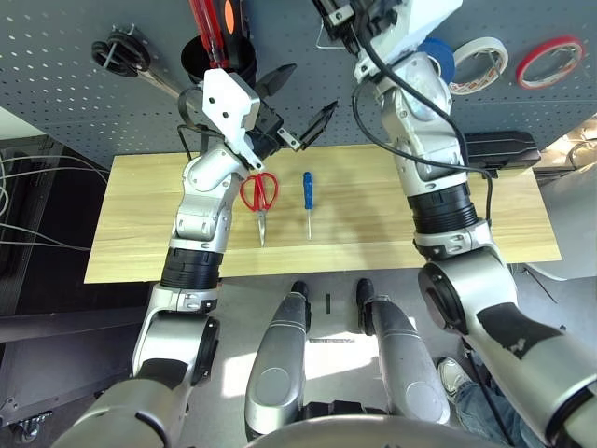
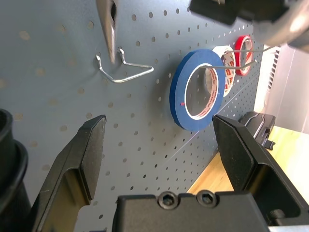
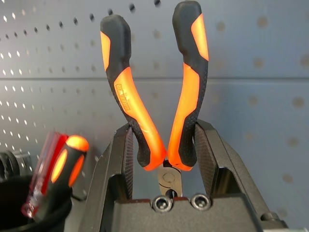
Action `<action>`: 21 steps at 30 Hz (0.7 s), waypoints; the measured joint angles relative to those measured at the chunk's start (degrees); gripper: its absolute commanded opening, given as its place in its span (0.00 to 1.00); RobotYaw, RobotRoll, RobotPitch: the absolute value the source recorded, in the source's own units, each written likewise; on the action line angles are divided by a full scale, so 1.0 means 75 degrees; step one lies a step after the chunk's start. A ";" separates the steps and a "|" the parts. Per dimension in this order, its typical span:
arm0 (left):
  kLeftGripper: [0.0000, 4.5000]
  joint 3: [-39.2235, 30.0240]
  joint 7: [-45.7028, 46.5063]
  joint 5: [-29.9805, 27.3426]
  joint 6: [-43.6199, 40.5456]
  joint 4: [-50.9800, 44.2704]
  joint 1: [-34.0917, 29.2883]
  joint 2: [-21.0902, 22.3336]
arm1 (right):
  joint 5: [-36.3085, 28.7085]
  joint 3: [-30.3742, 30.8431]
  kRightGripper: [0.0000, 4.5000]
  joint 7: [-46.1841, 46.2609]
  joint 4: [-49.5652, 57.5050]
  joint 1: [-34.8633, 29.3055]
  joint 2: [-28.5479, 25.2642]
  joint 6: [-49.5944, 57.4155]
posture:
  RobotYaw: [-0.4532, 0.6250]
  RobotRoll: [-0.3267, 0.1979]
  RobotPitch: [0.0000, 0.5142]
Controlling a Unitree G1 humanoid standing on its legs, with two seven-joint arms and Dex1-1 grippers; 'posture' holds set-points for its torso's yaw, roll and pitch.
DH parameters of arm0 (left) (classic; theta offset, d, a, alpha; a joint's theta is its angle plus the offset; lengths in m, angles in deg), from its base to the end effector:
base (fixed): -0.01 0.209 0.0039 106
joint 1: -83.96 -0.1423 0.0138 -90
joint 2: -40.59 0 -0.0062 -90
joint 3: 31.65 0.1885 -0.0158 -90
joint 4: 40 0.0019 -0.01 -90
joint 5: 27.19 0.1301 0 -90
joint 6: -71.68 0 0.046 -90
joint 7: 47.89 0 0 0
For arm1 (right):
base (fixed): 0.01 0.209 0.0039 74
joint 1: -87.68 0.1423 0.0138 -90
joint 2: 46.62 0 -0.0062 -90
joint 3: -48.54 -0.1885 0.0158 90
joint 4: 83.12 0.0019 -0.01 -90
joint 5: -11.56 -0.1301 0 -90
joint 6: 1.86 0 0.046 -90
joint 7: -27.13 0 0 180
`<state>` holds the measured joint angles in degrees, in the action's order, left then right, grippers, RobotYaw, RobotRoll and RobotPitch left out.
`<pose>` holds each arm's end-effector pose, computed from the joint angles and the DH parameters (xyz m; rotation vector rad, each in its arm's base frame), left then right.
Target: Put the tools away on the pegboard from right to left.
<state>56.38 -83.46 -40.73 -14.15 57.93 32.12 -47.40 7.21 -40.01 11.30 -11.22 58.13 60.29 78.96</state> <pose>0.2962 0.1771 0.1910 0.2417 -0.5605 -0.6948 0.3110 -0.0622 0.2631 -0.0659 -0.8541 0.5973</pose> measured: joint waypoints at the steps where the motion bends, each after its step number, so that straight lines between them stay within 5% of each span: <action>1: 1.00 0.0003 -0.0003 0.0000 -0.0008 0.0000 -0.0001 0.0000 | 0.0010 0.0005 0.44 0.0004 -0.0027 -0.0012 0.0001 -0.0003 | 0.57 0.62 0.83; 18: 1.00 0.0029 -0.0086 0.0002 -0.0151 -0.0077 -0.0124 0.0024 | 0.0149 0.0052 0.44 0.0020 -0.0852 -0.0419 0.0074 -0.0097 | 0.58 0.62 0.83; 21: 1.00 0.0029 -0.0088 0.0001 -0.0150 -0.0078 -0.0124 0.0023 | 0.0152 0.0056 0.64 0.0014 -0.0844 -0.0432 0.0072 -0.0096 | 0.57 0.62 0.82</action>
<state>56.60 -84.12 -40.72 -15.28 57.34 31.19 -47.23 8.34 -39.59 11.40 -17.56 54.89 60.83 78.23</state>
